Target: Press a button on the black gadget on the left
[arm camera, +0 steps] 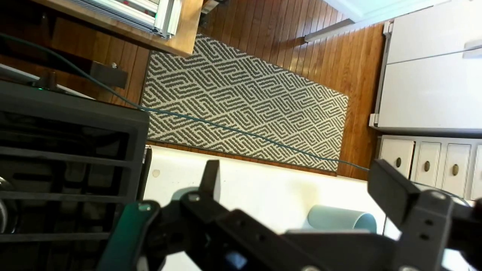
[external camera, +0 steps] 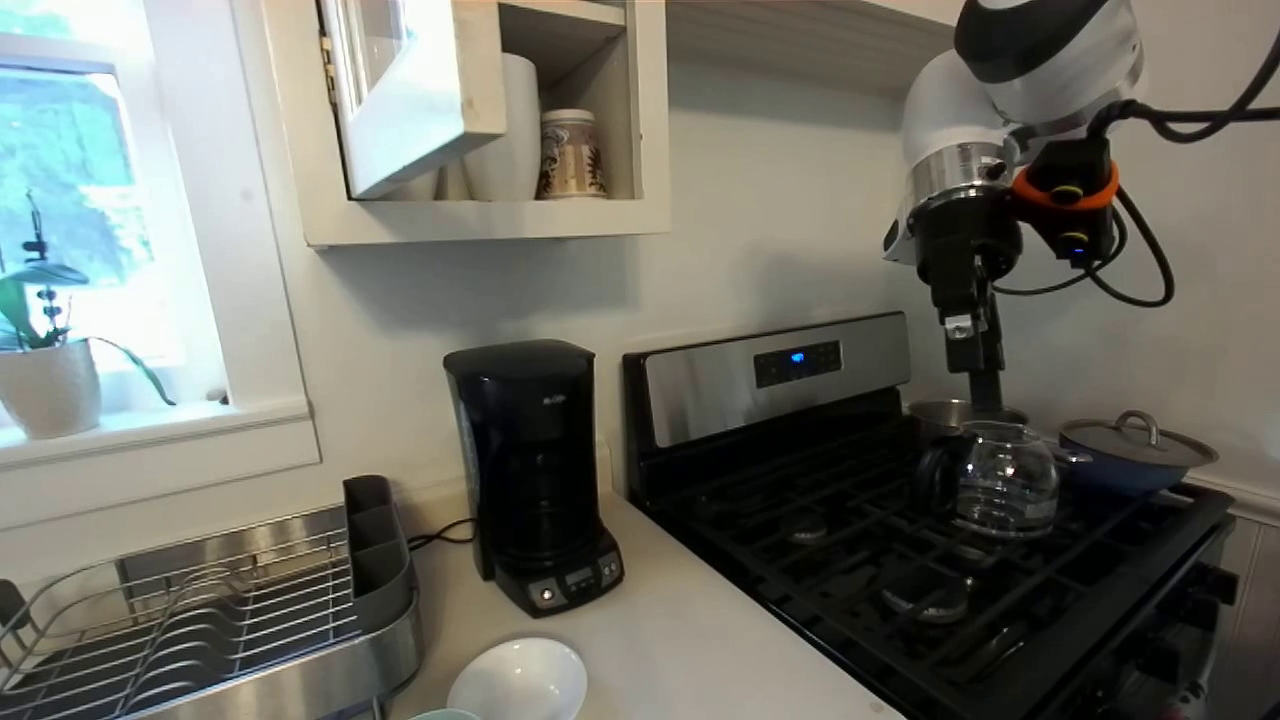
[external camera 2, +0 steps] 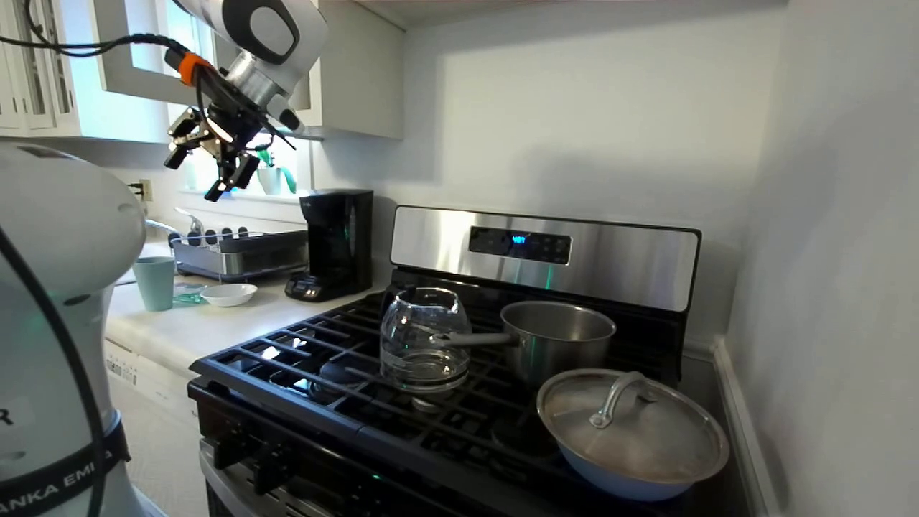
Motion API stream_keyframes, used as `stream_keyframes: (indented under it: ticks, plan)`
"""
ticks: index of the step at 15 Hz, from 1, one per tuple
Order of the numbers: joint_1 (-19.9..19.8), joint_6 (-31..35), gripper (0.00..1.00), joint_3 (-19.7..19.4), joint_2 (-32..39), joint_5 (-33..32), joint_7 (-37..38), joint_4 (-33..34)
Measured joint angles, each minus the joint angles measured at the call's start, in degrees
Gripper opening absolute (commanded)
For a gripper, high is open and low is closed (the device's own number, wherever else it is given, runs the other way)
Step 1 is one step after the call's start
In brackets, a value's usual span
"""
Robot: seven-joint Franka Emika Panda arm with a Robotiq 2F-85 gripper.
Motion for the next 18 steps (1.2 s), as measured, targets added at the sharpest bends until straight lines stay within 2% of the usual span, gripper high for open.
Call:
stream_keyframes:
  ticks: [4, 7, 8, 9, 10, 13, 18]
  plan:
    - [0.0, 0.8, 1.0, 0.4, 0.5, 0.1, 0.1, -0.2]
    - [0.3, 8.3, 1.0, 3.7, 3.2, 2.7, 2.9, -2.0]
    - [0.5, 12.1, 0.75, 5.5, 4.5, 3.8, 4.7, -2.9]
    - [0.5, 16.7, 0.74, 7.6, 5.7, 4.3, 6.4, -3.9]
    - [0.7, 21.8, 0.68, 9.6, 6.9, 4.4, 8.2, -4.9]
    - [1.1, 36.8, 0.46, 14.9, 10.5, 4.4, 13.5, -6.8]
    - [4.4, 54.0, 0.09, 16.7, 19.3, 4.3, 20.2, -6.8]
